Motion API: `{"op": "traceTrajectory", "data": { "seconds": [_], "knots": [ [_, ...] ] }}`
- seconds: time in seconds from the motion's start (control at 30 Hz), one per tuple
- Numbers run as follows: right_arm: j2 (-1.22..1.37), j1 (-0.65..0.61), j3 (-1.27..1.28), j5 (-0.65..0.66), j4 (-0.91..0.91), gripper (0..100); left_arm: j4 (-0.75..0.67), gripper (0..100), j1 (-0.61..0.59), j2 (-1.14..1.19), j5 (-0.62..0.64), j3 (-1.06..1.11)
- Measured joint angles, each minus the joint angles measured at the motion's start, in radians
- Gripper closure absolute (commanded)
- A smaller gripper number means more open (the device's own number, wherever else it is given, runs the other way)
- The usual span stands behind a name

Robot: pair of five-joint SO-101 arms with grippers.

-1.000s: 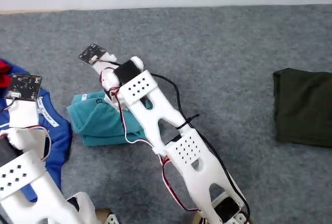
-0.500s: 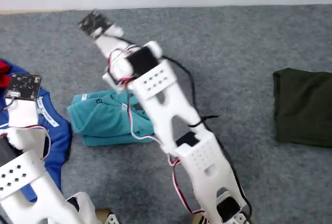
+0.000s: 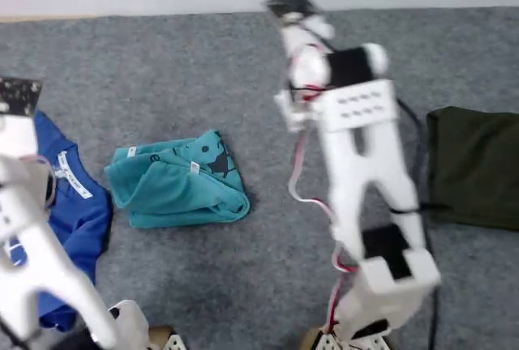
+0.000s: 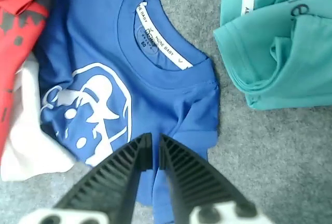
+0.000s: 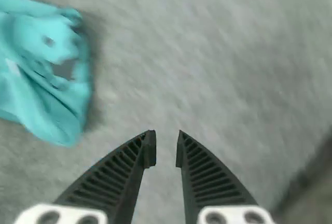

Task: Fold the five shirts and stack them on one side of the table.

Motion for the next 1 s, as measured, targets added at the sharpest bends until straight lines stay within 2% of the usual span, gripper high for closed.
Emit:
{"op": "traceTrajectory", "data": {
  "seconds": [0.27,0.43,0.63,1.0],
  "knots": [
    [-0.153,0.368,0.33,0.0,0.0,92.0,0.015,95,0.14,0.374,0.0,-0.261],
    [-0.181,0.523,0.423,0.0,0.0,92.0,0.025,92,0.17,0.523,0.0,-0.368],
    [-0.272,0.572,0.542,0.0,0.0,92.0,0.025,83,0.181,0.671,0.0,-0.419],
    [-0.434,0.572,0.7,0.0,0.0,92.0,0.003,80,0.23,0.799,0.002,-0.422]
  ]
}}
